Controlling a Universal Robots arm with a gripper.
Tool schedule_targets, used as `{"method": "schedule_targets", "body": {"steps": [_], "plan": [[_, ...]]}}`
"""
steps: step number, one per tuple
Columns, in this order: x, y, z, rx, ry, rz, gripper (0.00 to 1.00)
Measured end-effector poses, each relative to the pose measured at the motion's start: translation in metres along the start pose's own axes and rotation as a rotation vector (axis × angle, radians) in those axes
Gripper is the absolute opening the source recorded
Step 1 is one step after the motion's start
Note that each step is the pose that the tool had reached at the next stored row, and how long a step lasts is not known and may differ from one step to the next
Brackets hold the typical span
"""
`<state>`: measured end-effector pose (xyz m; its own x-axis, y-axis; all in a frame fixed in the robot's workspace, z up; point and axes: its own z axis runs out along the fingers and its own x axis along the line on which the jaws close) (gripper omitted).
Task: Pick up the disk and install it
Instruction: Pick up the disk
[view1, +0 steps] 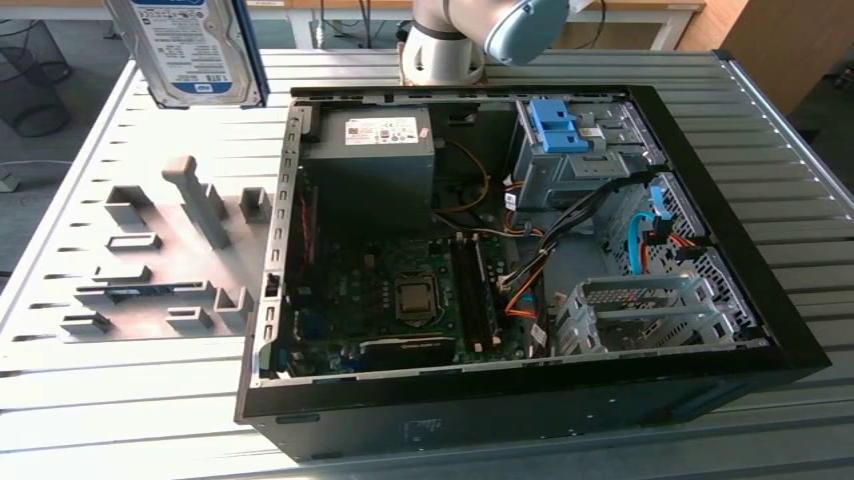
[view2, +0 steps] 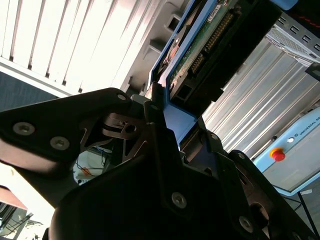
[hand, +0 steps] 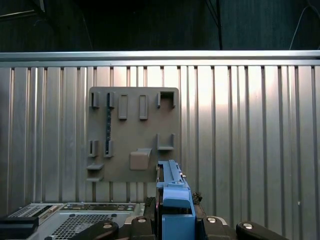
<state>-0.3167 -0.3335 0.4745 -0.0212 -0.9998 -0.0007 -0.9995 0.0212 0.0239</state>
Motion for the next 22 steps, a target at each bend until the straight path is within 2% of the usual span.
{"method": "schedule_targets", "body": {"steps": [6,22], "plan": [[0.0000,-0.0014,0.0000,0.0000,0.0000,0.000,0.36],[-0.0002,-0.0103,-0.0003,0.0000,0.0000,0.000,0.36]]}}
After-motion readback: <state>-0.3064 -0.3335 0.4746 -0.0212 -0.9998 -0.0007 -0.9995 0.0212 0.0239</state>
